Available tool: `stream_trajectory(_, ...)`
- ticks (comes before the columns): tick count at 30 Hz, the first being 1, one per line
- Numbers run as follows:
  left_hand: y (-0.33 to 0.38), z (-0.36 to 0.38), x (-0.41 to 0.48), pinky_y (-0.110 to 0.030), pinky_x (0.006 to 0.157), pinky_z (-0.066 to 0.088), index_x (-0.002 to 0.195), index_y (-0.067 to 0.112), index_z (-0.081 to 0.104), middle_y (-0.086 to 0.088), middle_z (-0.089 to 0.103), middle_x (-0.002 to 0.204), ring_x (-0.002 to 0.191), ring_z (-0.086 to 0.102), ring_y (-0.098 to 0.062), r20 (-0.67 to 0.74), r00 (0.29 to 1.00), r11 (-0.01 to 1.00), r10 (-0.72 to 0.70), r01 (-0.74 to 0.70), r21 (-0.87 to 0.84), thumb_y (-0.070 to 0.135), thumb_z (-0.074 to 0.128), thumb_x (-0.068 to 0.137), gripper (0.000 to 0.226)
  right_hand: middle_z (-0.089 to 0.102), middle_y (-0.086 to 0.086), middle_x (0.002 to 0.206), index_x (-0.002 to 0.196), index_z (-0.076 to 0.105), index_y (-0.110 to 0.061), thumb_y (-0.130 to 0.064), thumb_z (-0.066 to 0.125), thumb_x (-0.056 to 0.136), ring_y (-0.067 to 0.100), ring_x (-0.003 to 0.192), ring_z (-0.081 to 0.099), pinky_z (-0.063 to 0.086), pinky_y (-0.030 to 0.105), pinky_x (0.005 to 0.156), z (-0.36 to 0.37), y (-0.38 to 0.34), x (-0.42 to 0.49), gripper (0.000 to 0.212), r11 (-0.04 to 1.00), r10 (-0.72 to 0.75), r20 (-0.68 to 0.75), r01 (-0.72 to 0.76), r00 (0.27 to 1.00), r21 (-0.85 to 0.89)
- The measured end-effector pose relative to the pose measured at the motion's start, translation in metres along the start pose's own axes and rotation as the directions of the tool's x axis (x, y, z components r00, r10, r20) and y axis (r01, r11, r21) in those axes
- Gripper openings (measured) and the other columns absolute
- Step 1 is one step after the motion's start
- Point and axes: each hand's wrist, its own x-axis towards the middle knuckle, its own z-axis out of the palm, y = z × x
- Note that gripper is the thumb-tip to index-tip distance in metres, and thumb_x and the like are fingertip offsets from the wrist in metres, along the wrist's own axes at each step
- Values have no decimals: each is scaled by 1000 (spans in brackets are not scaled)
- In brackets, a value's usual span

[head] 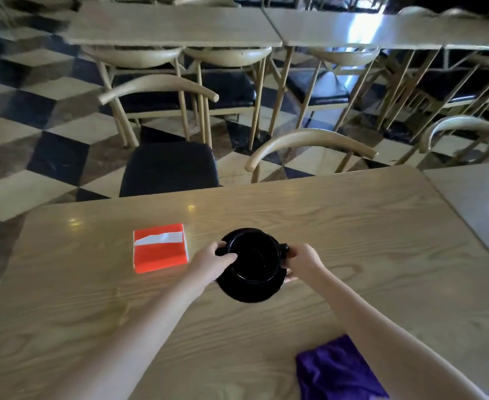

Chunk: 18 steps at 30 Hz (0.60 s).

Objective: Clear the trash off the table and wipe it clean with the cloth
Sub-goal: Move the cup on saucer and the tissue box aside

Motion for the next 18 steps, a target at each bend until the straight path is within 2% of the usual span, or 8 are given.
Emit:
stream_trajectory(5, 55, 51, 31, -39, 86, 54, 128, 24, 48, 0, 57, 119, 99, 60, -21, 61, 997, 998, 46, -48, 36, 36, 60, 80, 50, 60, 6, 66, 88, 70, -4, 13, 52, 78, 18, 47, 63, 60, 32, 52, -67, 11, 34, 27, 1000, 10, -93, -9, 996, 16)
stream_trajectory(8, 83, 86, 51, -39, 83, 55, 133, 23, 42, -2, 55, 121, 99, 61, -22, 85, 995, 999, 44, -46, 24, 32, 59, 83, 53, 59, 7, 67, 91, 70, 0, 12, 52, 78, 23, 52, 62, 61, 37, 58, -104, 23, 57, 25, 1000, 14, -137, -11, 990, 23)
stream_trajectory(10, 99, 110, 63, -42, 88, 54, 135, 22, 40, -2, 56, 119, 102, 60, -24, 98, 995, 999, 33, -35, 15, 30, 60, 82, 57, 60, 9, 69, 93, 70, 2, 13, 51, 78, 23, 54, 62, 61, 38, 60, -127, 34, 72, 26, 999, 20, -159, -15, 987, 29)
stream_trajectory(12, 114, 135, 75, -43, 91, 52, 136, 20, 38, -2, 54, 118, 106, 58, -26, 112, 994, 1000, 19, -18, -9, 27, 61, 81, 59, 61, 9, 72, 94, 70, 1, 13, 52, 77, 21, 54, 62, 61, 34, 55, -149, 46, 86, 27, 999, 24, -177, -19, 984, 33)
stream_trajectory(15, 135, 170, 92, -43, 89, 53, 135, 16, 40, -7, 56, 122, 106, 59, -28, 136, 991, 999, -10, 15, -34, 27, 59, 79, 60, 60, 6, 70, 91, 70, -4, 11, 54, 78, 18, 49, 60, 59, 29, 49, -179, 64, 105, 26, 999, 34, -218, -24, 975, 47)
stream_trajectory(18, 149, 203, 104, -43, 87, 53, 119, 10, 51, -10, 59, 112, 100, 59, -28, 137, 990, 995, -32, 45, -92, 18, 57, 83, 37, 63, 7, 75, 97, 70, -8, 11, 53, 79, 20, 52, 61, 57, 23, 44, -201, 81, 117, 31, 996, 35, -261, -14, 965, 83)
